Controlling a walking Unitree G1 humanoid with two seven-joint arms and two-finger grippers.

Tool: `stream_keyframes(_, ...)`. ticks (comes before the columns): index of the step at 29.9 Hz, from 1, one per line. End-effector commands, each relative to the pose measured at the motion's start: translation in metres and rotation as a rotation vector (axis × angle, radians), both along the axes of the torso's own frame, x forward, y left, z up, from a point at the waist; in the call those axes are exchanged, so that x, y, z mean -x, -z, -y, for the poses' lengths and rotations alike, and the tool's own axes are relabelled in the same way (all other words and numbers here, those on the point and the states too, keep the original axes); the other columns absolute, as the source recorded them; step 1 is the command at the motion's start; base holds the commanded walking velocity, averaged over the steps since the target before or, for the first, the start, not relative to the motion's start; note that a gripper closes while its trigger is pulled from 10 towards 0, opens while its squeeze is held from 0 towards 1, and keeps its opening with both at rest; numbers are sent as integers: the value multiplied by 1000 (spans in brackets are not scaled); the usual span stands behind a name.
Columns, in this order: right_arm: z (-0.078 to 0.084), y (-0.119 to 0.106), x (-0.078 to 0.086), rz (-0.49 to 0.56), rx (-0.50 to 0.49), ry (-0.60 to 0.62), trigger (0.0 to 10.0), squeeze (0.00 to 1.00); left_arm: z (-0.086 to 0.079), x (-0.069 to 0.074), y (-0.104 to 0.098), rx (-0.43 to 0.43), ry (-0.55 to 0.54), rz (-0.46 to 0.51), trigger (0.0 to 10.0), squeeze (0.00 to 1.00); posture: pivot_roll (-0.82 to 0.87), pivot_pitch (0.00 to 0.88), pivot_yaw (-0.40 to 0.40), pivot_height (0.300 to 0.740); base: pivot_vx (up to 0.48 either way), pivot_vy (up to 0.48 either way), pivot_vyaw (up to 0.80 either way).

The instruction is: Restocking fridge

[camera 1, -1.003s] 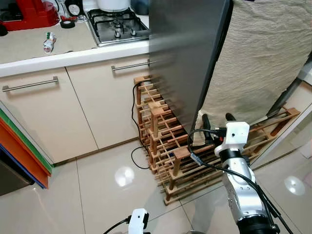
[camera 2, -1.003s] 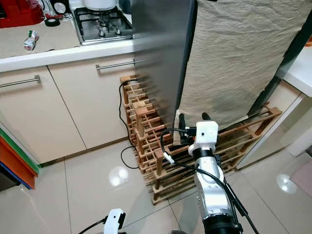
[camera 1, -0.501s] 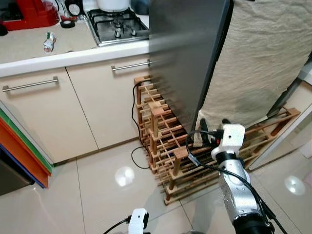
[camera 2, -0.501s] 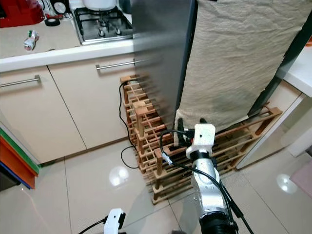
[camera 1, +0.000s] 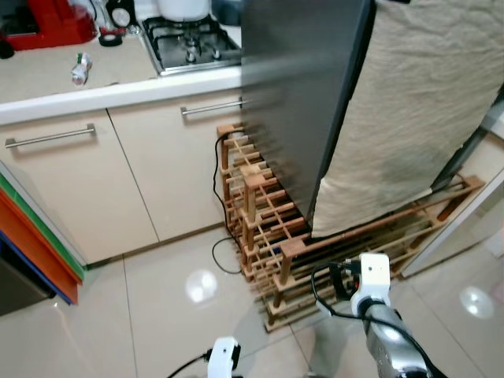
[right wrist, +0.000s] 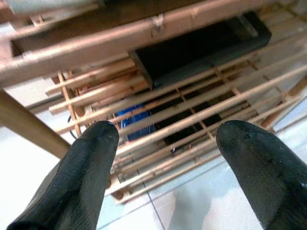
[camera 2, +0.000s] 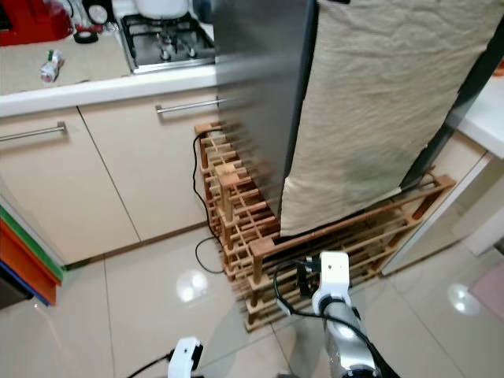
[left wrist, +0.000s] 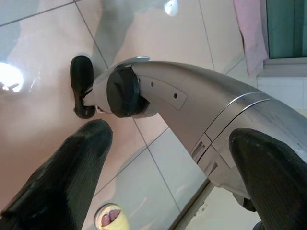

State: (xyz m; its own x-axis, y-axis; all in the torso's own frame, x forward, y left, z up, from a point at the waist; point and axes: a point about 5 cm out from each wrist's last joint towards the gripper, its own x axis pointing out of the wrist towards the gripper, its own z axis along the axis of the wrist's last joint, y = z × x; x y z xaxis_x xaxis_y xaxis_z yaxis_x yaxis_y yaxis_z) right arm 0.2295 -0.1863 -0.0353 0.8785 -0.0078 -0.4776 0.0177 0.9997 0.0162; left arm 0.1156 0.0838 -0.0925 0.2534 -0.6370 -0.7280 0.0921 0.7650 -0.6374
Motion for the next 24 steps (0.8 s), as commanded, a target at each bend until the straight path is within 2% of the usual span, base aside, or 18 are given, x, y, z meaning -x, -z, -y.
stream_keyframes(1,-1,-7,-7,37,1,-1,10000,0,-46,-212,-157,-355,-250,1014,10000,0,-47,0,-34,732,0,0,0)
stream_keyframes(24,-1,-7,-7,37,1,-1,10000,0,-46,-212,-157,-355,-250,1014,10000,0,-47,0,-34,732,0,0,0)
